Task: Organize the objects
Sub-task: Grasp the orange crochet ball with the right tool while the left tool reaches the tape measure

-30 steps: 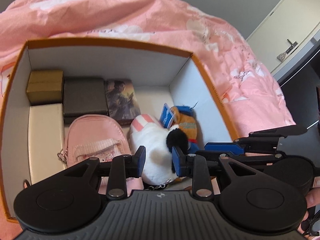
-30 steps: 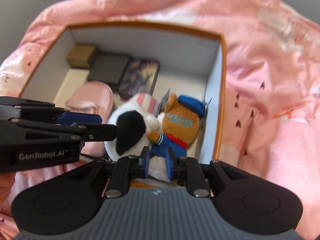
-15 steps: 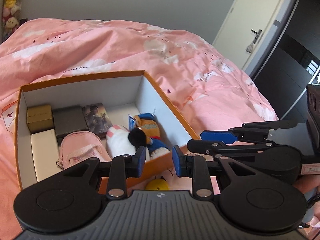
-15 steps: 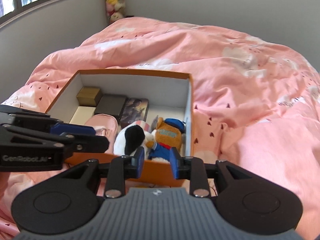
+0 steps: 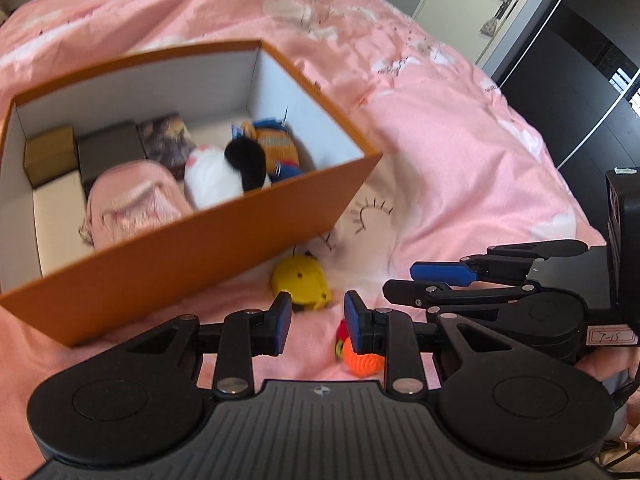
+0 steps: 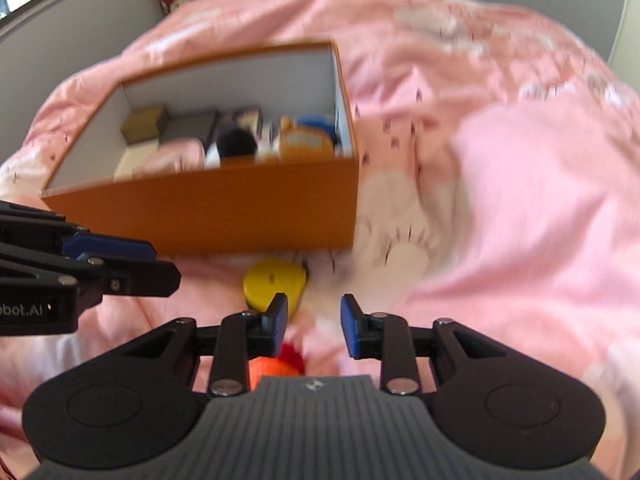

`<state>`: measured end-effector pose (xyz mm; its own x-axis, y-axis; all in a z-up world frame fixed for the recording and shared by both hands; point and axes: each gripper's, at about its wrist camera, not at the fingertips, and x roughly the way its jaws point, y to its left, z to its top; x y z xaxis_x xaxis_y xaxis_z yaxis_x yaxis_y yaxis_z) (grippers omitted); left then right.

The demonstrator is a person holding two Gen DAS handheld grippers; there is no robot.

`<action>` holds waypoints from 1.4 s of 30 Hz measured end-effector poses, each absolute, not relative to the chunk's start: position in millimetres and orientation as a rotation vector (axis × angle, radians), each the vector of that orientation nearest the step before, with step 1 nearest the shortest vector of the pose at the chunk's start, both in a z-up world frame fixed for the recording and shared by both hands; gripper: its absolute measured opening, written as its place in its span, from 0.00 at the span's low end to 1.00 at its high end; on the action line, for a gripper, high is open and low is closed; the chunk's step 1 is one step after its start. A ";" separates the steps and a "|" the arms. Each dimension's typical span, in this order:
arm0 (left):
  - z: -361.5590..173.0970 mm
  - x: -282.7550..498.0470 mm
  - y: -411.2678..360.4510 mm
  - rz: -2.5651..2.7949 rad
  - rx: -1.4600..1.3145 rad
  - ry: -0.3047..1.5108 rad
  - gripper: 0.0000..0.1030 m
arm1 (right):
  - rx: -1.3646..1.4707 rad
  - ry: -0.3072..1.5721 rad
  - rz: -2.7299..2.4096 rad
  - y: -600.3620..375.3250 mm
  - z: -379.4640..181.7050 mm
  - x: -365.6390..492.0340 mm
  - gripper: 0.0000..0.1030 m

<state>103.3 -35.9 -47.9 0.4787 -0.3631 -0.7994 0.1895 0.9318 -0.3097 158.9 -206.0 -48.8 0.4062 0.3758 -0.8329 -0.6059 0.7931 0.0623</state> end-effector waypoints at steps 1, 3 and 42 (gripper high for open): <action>-52.6 103.2 -34.5 -0.338 -0.197 1.032 0.31 | -0.270 0.988 0.623 -206.3 -53.6 157.7 0.30; -61.8 102.9 -30.6 -0.331 -0.222 1.059 0.31 | -0.278 1.017 0.609 -206.5 -61.8 155.3 0.30; -96.6 142.0 -58.4 -0.288 -0.153 1.072 0.64 | -0.307 1.015 0.598 -214.2 -68.9 185.9 0.39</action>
